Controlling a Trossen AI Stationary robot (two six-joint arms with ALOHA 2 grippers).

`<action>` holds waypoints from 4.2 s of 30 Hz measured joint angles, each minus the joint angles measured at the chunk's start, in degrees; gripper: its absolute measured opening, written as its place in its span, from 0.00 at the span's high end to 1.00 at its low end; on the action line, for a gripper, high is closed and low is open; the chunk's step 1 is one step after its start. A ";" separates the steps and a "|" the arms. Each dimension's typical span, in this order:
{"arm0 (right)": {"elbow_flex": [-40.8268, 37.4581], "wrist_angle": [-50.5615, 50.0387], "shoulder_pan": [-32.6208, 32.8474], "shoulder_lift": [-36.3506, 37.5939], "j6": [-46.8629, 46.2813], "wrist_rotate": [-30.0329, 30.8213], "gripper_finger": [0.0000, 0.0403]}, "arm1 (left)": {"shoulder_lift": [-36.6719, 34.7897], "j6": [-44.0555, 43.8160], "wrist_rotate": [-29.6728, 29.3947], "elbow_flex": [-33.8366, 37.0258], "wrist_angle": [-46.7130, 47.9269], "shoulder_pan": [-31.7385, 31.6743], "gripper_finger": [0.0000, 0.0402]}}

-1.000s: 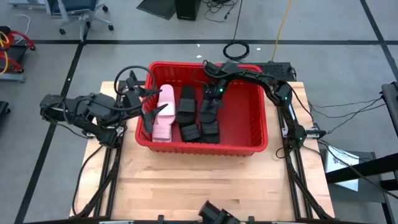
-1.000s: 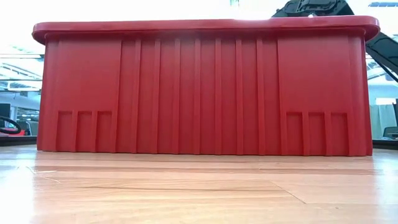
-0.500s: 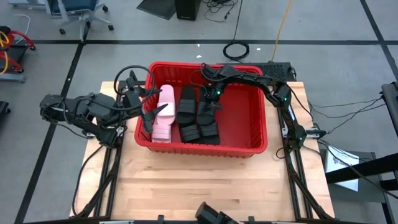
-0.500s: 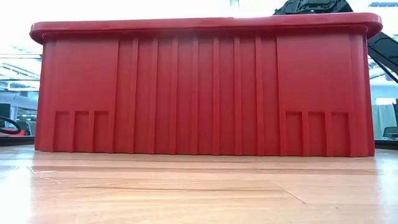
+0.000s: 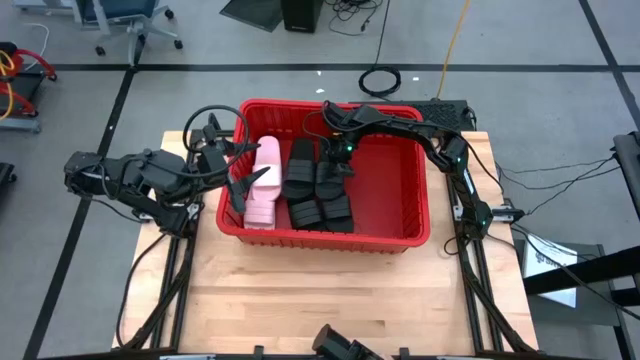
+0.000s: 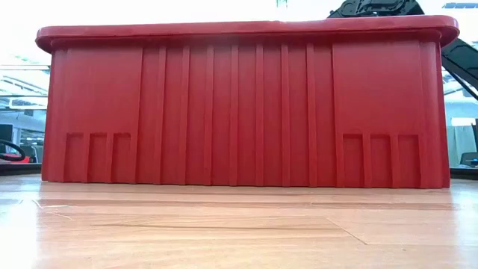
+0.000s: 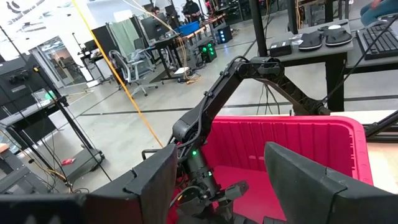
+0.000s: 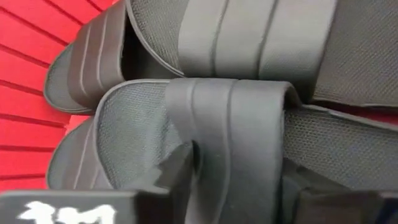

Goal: Pick and place slides into bin
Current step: Put the black slide into the red bin, then return to Home Position

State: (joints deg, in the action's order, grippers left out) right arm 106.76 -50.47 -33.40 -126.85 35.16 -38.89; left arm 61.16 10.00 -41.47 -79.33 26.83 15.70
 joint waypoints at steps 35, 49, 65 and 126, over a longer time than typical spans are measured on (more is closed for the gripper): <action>0.02 3.56 0.01 20.90 -8.78 10.36 0.43 | -0.91 0.32 -0.46 0.02 3.88 0.18 0.38; 0.11 8.03 1.32 38.49 -27.05 10.29 0.44 | -0.39 -0.14 -0.08 0.04 4.64 0.55 0.38; -19.05 17.64 10.31 56.34 -37.08 10.32 0.44 | -0.78 -5.55 6.70 0.04 6.49 4.22 0.38; -55.17 44.00 31.14 89.55 -47.82 21.24 0.44 | -1.52 -1.58 30.95 2.32 2.97 -10.34 0.38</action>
State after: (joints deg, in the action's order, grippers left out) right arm 51.59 -6.47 -2.26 -37.29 -12.66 -17.65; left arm 59.64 8.42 -10.52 -77.01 29.80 5.37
